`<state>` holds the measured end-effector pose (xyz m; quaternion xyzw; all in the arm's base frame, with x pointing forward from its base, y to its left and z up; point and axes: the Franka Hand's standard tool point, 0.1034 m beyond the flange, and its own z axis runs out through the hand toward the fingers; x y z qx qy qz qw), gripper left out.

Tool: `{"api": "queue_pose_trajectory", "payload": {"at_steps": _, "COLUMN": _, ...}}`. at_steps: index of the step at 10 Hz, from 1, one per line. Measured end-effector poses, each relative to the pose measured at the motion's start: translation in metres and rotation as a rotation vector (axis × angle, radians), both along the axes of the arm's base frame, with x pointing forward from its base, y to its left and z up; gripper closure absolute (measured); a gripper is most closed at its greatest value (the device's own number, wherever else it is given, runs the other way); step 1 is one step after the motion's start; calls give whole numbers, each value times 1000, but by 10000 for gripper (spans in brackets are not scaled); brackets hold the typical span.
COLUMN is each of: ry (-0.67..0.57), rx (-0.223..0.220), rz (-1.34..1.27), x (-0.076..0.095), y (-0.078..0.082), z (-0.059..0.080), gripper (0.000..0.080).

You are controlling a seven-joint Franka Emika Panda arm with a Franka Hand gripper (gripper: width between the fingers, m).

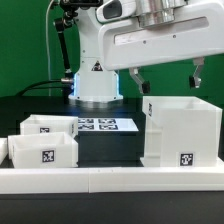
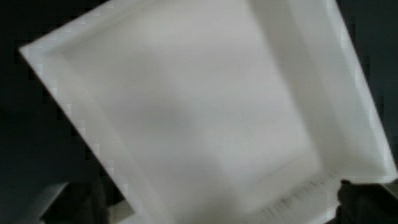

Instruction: Assemble drawer

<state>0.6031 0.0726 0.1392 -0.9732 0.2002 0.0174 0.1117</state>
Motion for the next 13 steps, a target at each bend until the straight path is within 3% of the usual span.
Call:
{"api": "queue_pose_trajectory", "payload": {"at_steps": 3, "ry": -43, "rx": -2, "rz": 203, "x": -1, "y": -4, "z": 0, "gripper": 151}}
{"api": "queue_pose_trajectory", "payload": {"at_steps": 6, "ry": -71, "rx": -14, "rz": 378, "x": -20, "y": -54, "z": 1, "gripper": 151}}
{"api": "queue_pose_trajectory", "payload": {"at_steps": 7, "ry": -79, "rx": -20, "rz": 420, "x": -28, "y": -75, "z": -1, "gripper": 151}}
{"api": "queue_pose_trajectory", "payload": {"at_steps": 9, "ry": -84, "rx": -30, "rz": 436, "x": -35, "y": -103, "z": -9, "gripper": 151}}
{"api": "queue_pose_trajectory", "payload": {"at_steps": 13, "ry": -83, "rx": -29, "rz": 434, "x": -35, "y": -100, "z": -9, "gripper": 151}}
